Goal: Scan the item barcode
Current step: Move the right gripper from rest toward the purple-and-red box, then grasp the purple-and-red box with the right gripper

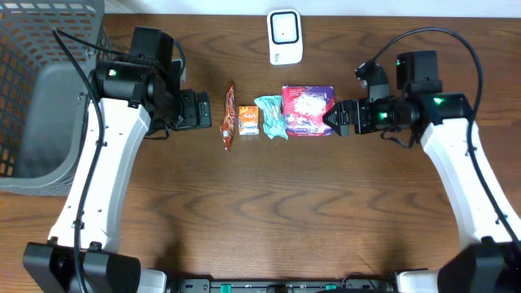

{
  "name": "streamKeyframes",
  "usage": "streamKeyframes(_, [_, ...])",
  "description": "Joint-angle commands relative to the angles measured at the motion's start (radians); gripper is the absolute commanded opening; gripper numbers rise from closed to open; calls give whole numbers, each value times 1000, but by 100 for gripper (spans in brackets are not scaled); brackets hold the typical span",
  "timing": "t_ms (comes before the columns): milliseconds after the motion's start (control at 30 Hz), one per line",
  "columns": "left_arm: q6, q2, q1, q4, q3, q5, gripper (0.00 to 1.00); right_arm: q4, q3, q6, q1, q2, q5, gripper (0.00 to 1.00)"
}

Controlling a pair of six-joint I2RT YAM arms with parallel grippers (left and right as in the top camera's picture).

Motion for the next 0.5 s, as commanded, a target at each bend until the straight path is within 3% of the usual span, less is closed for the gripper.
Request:
streamKeyframes(0, [-5, 2, 0, -3, -5, -10, 98, 34, 20, -11, 3, 29, 27, 99])
streamKeyframes(467, [-5, 2, 0, -3, -5, -10, 98, 255, 20, 203, -20, 216, 26, 99])
